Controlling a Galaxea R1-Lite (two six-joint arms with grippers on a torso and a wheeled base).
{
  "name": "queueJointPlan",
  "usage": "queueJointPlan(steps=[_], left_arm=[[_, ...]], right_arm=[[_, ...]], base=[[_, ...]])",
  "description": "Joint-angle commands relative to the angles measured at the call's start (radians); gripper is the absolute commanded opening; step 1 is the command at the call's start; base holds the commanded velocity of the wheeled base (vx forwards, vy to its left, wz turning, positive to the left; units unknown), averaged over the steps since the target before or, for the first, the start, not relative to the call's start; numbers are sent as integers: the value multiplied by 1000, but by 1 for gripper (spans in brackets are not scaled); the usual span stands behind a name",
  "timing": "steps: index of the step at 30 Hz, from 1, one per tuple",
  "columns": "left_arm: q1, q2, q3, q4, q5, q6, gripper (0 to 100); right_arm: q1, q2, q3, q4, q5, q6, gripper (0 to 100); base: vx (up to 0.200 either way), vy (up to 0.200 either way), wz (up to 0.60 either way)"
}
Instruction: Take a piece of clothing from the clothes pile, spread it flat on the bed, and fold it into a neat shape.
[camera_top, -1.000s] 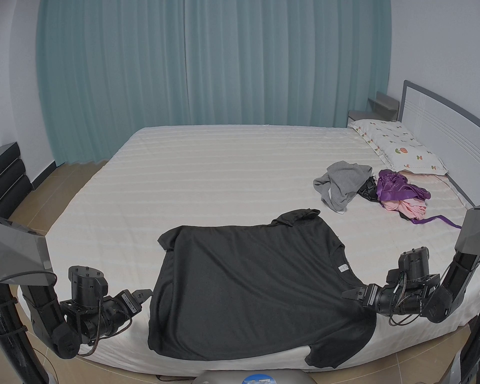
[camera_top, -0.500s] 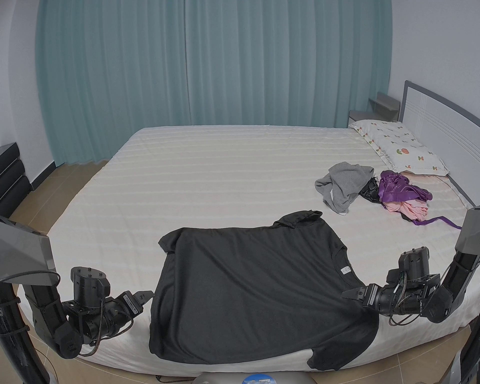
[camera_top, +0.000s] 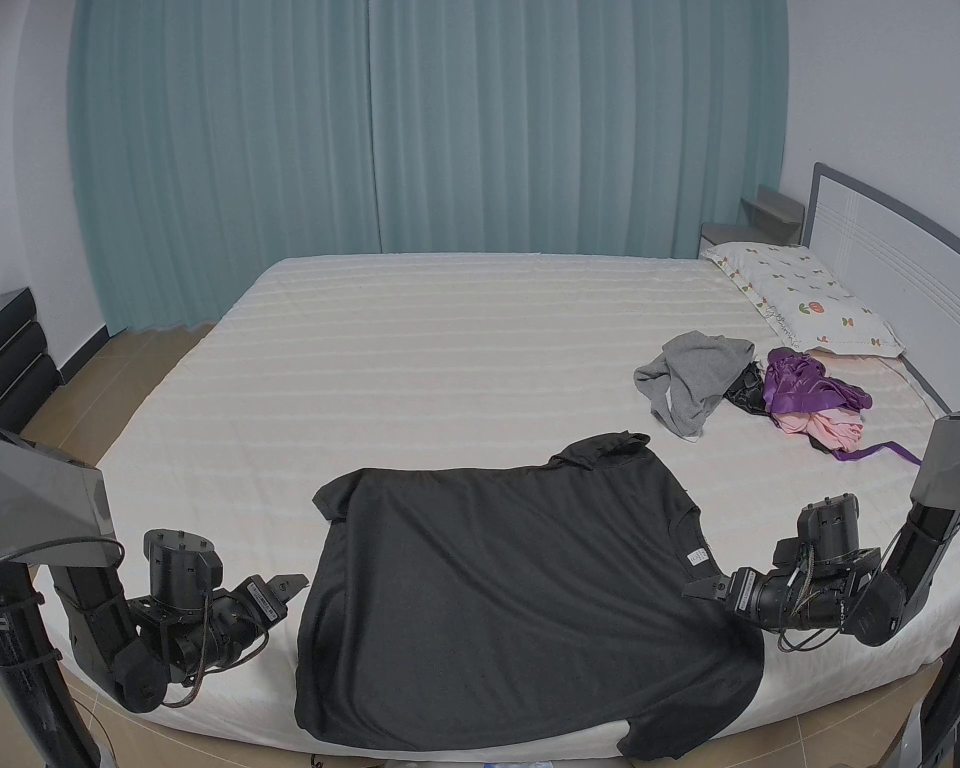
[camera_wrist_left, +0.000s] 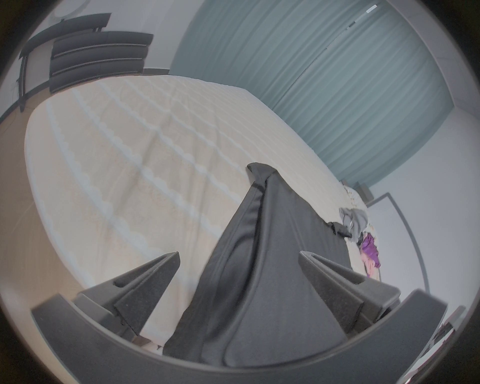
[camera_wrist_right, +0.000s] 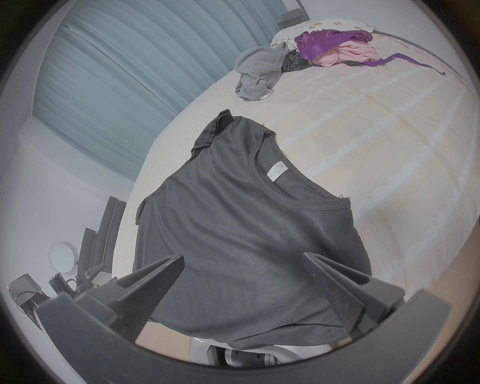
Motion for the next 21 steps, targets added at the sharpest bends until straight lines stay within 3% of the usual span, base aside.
queueJointPlan(steps=[1, 7, 15, 21], left_arm=[[4, 8, -45, 1, -2, -45, 100], [22, 38, -183, 26, -46, -62, 100], [68, 235, -603, 216, -54, -53, 100], [66, 405, -812, 241, -58, 109, 100]], right_arm=[[2, -4, 0, 0, 2, 7, 100], [5, -10, -10, 0, 8, 58, 100], [4, -16, -10, 0, 27, 67, 100], [5, -16, -9, 0, 27, 67, 100]], base=[[0, 0, 0], [0, 0, 0], [0, 0, 0], [0, 0, 0]])
